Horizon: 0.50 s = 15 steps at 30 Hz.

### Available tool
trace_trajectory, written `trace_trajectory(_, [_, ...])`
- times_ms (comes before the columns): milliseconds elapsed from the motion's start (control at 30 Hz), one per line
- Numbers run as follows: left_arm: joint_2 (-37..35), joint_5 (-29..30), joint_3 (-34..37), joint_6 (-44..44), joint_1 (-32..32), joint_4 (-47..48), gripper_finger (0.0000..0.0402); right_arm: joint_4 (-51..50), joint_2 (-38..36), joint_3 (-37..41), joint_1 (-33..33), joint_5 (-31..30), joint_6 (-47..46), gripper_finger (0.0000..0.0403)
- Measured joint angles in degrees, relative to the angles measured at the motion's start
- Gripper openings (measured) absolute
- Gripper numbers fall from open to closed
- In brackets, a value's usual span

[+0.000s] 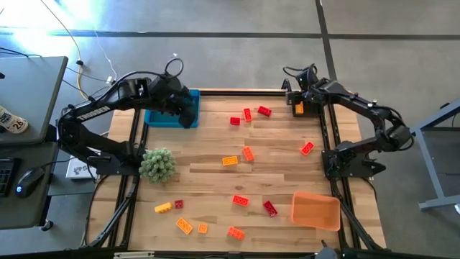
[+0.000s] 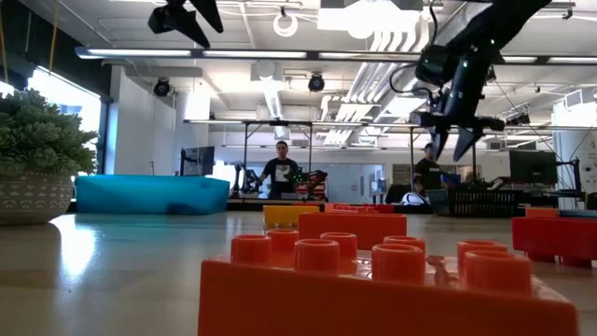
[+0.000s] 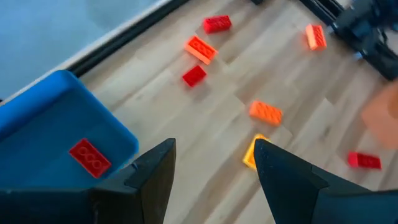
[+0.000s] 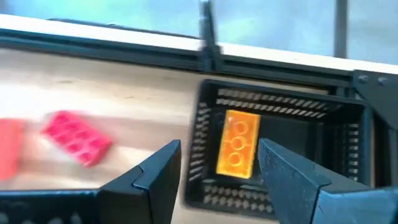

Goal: Sort & place blocks by color
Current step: Put the red game piece into the blue bin

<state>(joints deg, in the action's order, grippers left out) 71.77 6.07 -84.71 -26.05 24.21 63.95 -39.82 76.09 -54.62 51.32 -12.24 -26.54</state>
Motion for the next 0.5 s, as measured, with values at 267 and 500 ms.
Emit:
trace_trajectory(267, [0.0, 0.0, 0.0, -0.8, -9.4, 7.5, 0.0207, -8.4, 0.0, -8.0, -5.4, 6.7, -1.8, 0.0201])
trace_trajectory(500, [0.0, 0.1, 0.0, 1.2, -18.2, 9.6, 0.0207, -10.8, 0.0, -10.5, -12.2, 6.7, -5.7, 0.0202])
